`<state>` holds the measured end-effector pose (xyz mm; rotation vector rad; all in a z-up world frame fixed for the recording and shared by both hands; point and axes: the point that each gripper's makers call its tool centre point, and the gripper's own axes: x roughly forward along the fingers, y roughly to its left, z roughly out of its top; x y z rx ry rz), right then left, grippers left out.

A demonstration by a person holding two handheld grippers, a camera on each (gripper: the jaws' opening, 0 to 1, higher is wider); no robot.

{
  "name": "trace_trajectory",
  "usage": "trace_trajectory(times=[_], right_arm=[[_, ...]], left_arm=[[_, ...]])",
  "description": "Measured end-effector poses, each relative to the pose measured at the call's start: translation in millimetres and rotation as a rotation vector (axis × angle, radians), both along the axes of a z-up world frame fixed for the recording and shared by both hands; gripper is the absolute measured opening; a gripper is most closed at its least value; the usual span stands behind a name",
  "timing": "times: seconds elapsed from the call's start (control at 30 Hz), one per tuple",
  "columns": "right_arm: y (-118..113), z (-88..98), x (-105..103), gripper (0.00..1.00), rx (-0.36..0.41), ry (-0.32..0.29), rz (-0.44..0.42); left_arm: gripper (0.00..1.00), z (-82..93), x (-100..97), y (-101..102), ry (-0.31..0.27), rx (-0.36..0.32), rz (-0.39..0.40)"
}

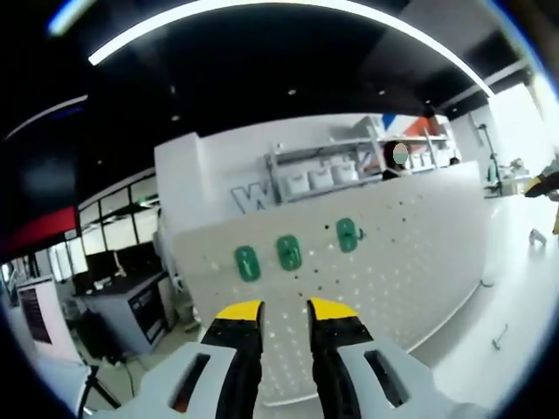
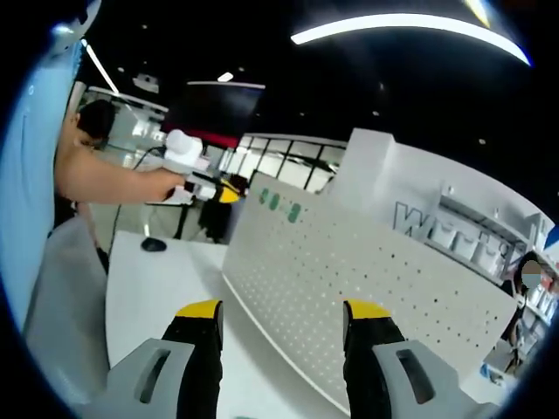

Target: Insert the hook assembly into the mounting plate slot until the hook locks in place.

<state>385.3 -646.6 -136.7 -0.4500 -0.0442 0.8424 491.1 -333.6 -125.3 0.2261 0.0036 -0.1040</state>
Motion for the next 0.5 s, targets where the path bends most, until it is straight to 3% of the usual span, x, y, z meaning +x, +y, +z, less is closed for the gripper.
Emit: trace_trajectory(times=[0.5], right_arm=[[-5.5, -5.6, -1.1, 0.55, 0.001, 0.017, -0.017]], left_arm=[[0.21, -15.7, -26.8, -30.1, 0.028, -0.015, -0.079]])
